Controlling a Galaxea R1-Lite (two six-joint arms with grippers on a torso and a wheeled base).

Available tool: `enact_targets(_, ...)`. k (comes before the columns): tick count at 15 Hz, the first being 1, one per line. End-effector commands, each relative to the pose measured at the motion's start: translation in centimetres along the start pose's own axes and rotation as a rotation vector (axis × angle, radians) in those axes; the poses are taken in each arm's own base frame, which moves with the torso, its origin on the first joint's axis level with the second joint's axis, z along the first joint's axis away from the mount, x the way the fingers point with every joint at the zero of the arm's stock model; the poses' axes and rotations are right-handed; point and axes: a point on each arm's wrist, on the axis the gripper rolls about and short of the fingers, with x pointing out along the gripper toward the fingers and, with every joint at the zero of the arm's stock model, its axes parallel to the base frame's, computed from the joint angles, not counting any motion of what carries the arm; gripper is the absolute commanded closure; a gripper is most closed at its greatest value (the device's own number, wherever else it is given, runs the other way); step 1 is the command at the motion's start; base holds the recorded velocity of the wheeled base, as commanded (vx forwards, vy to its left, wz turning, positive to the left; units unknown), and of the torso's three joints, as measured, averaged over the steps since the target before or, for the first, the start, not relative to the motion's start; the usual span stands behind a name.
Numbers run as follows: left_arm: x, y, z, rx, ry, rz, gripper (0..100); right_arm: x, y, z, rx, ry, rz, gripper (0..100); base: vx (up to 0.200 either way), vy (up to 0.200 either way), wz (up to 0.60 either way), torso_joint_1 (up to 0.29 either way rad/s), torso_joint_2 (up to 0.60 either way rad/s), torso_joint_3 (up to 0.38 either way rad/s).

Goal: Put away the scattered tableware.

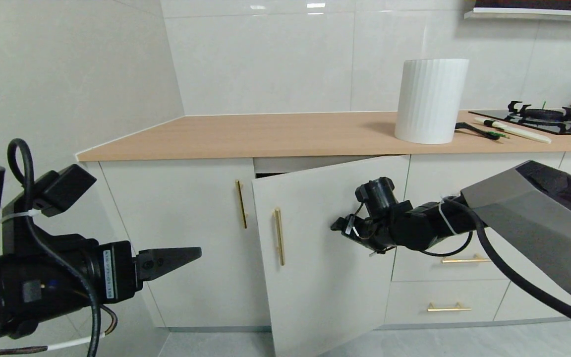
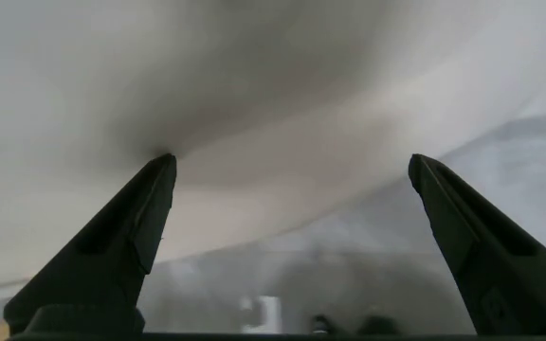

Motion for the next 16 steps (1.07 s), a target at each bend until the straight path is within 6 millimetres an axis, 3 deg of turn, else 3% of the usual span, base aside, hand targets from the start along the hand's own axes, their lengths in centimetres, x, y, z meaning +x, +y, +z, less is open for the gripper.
enact_targets(1,0.0,0.0,0.0,-0.001,-0.003,-0.001,0,0.6,0.5,0.8,0.061,-0.027,0.020,0,0.000,0.000,0.00,0.000,0.00,0.000)
enact_targets(8,-0.1,0.0,-0.1,0.019,-0.001,0.000,0,3.4,0.0,3.4,0.206,-0.182,-0.025,0,0.000,0.000,0.00,0.000,0.00,0.000)
enact_targets(11,-0.1,0.0,-0.1,0.019,0.000,0.000,0,3.8,-0.7,4.8,0.255,-0.229,-0.038,0,0.000,0.000,0.00,0.000,0.00,0.000)
enact_targets(16,-0.1,0.0,-0.1,0.019,-0.001,0.000,0,3.9,-0.9,5.1,0.260,-0.246,-0.053,0,0.000,0.000,0.00,0.000,0.00,0.000)
